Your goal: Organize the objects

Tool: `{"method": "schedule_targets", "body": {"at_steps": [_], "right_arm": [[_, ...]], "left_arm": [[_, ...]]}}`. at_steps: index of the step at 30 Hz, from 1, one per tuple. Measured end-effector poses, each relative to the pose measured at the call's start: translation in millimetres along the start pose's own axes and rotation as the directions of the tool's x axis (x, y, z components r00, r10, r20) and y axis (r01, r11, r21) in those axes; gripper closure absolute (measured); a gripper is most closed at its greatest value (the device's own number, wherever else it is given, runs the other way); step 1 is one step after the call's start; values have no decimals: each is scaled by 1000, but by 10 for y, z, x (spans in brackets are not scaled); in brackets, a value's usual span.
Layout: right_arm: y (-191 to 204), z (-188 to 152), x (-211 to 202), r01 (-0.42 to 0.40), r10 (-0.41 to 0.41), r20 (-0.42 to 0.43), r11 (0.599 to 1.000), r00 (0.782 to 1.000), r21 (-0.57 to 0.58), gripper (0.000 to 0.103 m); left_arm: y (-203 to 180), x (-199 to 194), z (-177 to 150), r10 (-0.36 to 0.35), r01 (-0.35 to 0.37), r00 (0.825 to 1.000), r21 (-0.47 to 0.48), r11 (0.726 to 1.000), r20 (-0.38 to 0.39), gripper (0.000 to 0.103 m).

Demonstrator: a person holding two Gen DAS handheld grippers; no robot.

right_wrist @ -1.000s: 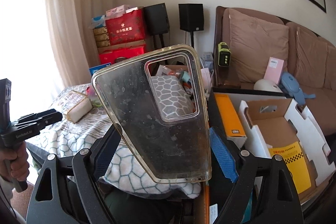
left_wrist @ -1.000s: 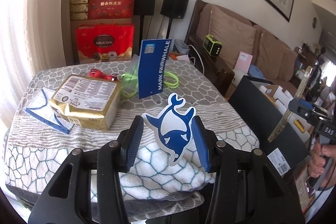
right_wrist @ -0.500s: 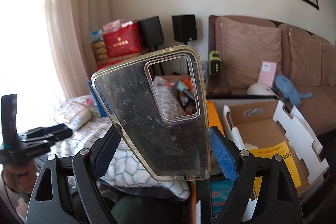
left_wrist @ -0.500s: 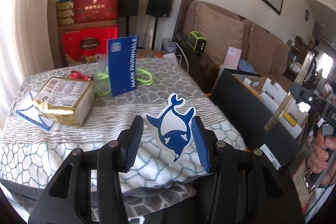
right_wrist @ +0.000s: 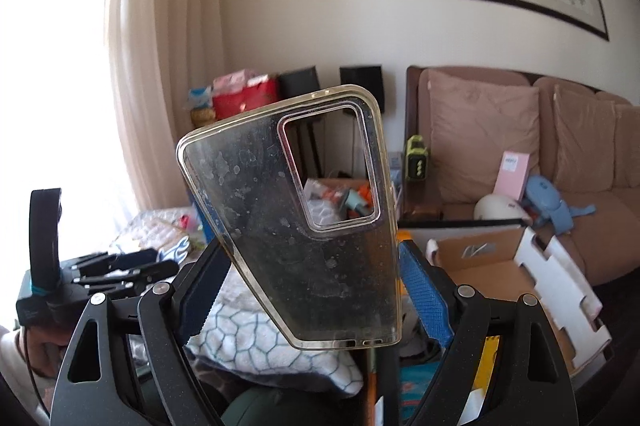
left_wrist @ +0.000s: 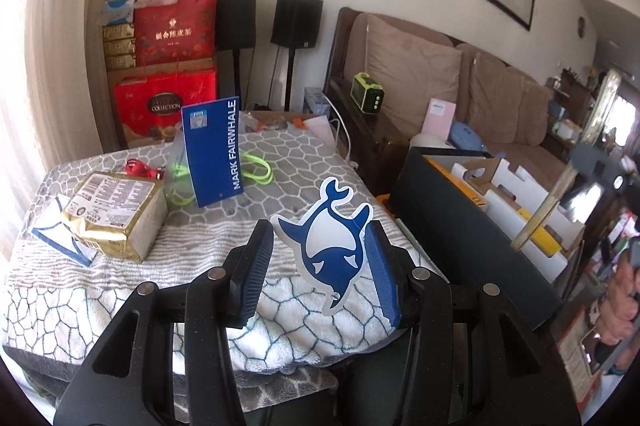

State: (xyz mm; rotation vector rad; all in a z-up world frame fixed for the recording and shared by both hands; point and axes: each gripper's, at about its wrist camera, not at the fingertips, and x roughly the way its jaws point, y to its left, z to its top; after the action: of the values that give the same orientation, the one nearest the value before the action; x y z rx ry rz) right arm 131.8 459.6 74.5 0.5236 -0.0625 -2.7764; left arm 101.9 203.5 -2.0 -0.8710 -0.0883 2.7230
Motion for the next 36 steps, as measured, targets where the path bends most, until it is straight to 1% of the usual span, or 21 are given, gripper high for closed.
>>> {"method": "schedule_targets", "body": {"at_steps": [3,9,24,36], "right_arm": [[-82,42,-85,12,-12,23,1000,1000,15,17],[-185,90,-161,14,-16,40,999,999,40,17],[-240,138,-255,18,-21,47,998,999,59,17],[-455,179,-338,47,-53,57,993,997,107,17]], "left_arm": [[-37,-19,3,6,-6,1000,5,1000,9,59],[-150,-35,89,0,-1,1000,10,1000,31,59],[-609,-53,254,-71,67,995,57,996,70,59],[-823,-25,335,-103,97,991,75,992,80,59]]}}
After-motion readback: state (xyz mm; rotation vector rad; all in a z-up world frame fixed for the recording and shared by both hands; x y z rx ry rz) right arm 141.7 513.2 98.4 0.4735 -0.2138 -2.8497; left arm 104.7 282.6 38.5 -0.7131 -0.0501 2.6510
